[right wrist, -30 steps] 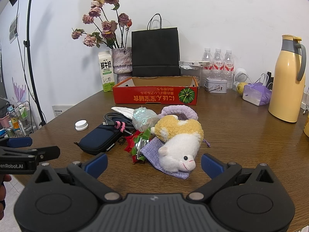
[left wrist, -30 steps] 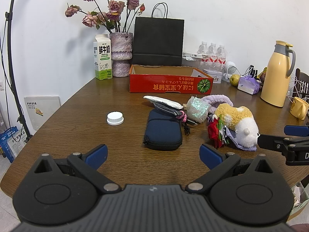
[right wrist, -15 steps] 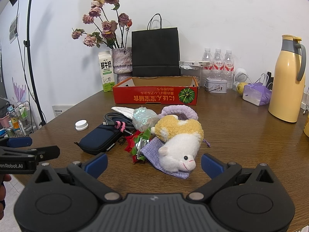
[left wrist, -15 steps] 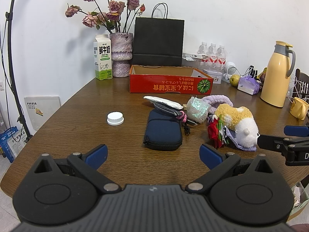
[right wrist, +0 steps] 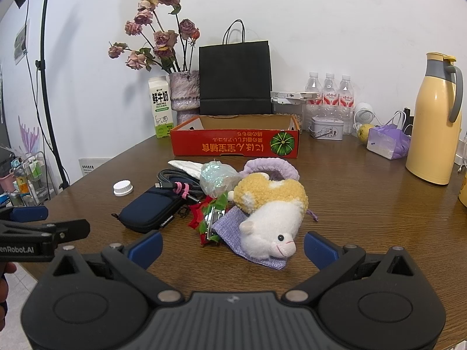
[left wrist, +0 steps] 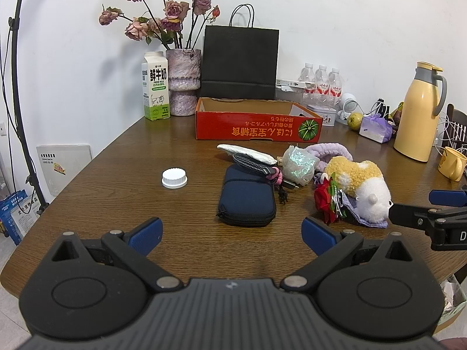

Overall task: Organize objects
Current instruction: 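Reach the right gripper to the plush toy while the left approaches the white cap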

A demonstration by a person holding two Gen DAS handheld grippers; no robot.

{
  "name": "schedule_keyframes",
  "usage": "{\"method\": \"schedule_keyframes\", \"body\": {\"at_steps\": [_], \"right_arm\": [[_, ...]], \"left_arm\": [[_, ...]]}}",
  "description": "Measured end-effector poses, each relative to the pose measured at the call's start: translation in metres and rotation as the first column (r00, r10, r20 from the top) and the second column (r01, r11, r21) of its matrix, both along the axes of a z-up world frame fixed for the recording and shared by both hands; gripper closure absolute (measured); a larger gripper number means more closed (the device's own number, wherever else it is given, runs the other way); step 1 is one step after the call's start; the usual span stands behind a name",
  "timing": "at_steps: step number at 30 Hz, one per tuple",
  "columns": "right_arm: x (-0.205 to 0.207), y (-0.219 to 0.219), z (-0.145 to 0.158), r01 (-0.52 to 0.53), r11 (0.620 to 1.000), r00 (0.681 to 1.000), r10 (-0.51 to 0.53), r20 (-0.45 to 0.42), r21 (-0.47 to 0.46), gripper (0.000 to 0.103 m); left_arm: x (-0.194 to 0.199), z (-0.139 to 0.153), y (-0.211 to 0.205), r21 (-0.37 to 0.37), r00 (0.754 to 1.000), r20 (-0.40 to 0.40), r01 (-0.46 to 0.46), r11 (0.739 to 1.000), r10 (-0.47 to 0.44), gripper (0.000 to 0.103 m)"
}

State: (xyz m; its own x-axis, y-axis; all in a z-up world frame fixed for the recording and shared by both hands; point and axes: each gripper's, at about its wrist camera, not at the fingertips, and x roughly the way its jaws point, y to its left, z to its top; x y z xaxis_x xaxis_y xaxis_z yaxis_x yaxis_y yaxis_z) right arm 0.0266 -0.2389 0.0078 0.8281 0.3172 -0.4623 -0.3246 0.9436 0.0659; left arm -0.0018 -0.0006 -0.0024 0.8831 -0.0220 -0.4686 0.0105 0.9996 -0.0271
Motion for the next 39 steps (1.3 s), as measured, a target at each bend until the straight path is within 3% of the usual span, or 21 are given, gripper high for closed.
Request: {"method": "schedule_keyframes", "body": {"at_steps": [9,34,36,39], "right_arm": [[0.006,-0.003,-0.003,0.01,1.0,1.0,-0.01,0.0,-0.003,0.0],[0.093,-0.004,-0.036,0.046,0.998,0.995,-0.05,-0.088,-0.049,0.0],[0.1,-0.004,-0.039,0.052,0.997,0.994,-0.057,-0.098,-0.055,0.001],[0.11,-0.004,-0.043,0.059,0.997,0.991,-0.065,-0.118,-0.055,0.012]], "left_arm": [[0.006,-0.001,0.0,-0.002,1.0,-0.008,0.006,1.0,-0.006,0.0],[0.075,-0.02,0.012,-0.015,0.996,-0.081,-0.032,0.999,0.031,0.0],[0.079,-0.021,0.014,-0.017,0.996,-0.085,-0.038,0.999,0.036,0.0],[0.084,-0.023,0.018,-0.021,0.995,-0.091,-0.043,0.999,0.041,0.0]]}}
